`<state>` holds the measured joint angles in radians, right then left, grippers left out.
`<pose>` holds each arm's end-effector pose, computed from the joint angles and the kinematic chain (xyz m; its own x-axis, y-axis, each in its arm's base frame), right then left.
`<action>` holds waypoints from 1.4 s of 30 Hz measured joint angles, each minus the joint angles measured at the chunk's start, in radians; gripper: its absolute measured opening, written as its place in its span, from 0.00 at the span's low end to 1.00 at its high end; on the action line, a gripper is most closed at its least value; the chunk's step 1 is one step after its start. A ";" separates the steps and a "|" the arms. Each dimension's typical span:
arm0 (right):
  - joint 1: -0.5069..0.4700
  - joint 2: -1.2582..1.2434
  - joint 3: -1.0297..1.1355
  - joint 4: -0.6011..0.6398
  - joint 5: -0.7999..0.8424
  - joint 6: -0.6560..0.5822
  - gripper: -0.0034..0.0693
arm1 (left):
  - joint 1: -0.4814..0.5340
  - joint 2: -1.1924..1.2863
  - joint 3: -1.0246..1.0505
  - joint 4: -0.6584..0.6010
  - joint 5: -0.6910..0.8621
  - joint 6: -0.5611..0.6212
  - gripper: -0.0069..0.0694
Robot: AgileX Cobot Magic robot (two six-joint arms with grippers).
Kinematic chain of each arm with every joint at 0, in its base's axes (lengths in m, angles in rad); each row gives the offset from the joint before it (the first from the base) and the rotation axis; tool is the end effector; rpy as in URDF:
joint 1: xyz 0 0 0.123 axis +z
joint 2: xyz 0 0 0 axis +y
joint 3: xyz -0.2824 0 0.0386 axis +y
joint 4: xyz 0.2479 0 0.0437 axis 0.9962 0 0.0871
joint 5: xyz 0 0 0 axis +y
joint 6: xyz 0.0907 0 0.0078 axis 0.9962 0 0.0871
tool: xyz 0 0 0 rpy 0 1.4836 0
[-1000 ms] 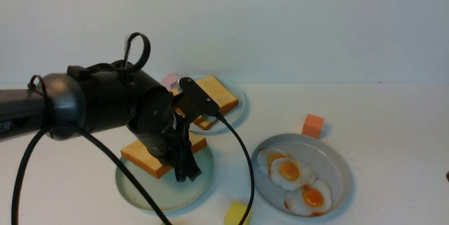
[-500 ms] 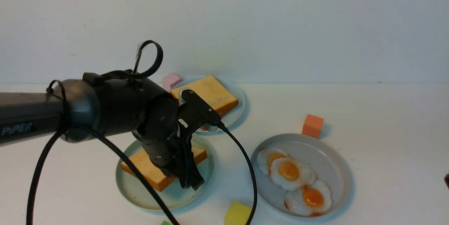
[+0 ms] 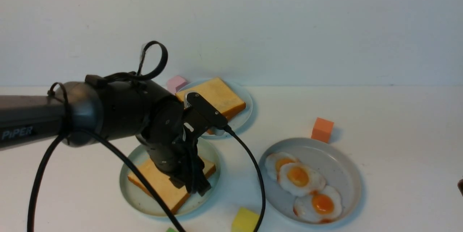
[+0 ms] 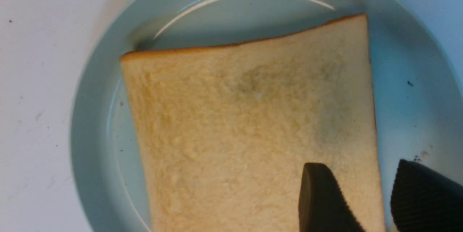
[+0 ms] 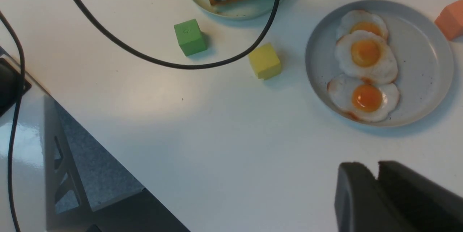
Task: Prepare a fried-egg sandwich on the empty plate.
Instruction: Use the left arm to put a slice of bread into the empty plate in the middle, then use the right arm to grab a fried egg
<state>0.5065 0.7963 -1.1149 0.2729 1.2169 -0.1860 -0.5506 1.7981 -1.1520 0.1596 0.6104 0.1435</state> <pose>0.0878 0.0750 0.4078 -0.5684 -0.4140 -0.7110 -0.6770 0.7264 0.1182 0.3123 -0.1820 0.1918 -0.6201 0.6976 -0.3588 0.6841 0.7048 0.1880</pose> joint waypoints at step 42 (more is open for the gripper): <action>0.114 0.927 -0.003 -0.314 -0.444 0.139 0.71 | 0.000 -1.468 0.595 -0.584 -0.190 0.056 0.07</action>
<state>0.6204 1.7238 -1.1181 -0.0406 0.7728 -0.0473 -0.5506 0.3300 -0.5567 -0.4239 0.4208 0.1995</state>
